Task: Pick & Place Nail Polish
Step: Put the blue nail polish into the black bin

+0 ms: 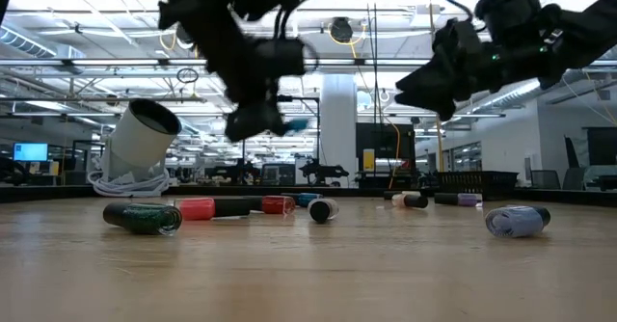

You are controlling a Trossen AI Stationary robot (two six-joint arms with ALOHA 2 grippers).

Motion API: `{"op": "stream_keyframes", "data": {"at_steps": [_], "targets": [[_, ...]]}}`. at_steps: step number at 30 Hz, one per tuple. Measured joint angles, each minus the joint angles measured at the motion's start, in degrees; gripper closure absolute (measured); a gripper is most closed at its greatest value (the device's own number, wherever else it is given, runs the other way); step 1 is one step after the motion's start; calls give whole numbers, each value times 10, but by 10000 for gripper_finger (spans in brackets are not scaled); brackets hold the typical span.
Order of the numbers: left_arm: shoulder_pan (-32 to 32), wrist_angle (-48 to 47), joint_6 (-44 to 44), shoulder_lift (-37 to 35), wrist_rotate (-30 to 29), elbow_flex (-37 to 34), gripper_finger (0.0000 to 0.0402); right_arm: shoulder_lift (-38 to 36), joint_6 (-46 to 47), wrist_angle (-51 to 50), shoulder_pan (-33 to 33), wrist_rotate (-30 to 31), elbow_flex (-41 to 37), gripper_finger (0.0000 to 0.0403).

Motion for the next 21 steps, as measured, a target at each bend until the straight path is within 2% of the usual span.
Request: {"op": "stream_keyframes", "data": {"at_steps": [4, 7, 11, 21], "targets": [[-12, 65, 92, 0, -13, 26, 364, 71, 26, 94, 17, 25, 0, 238], [-20, 98, 161, -1, -40, 41, 364, 118, 40, 175, 24, 27, 0, 238], [-24, 131, 218, -2, -44, 44, 365, 166, 73, 263, 29, 25, 0, 234], [-22, 143, 237, -2, -45, 44, 365, 246, 89, 271, 55, 23, 67, 130]]}}
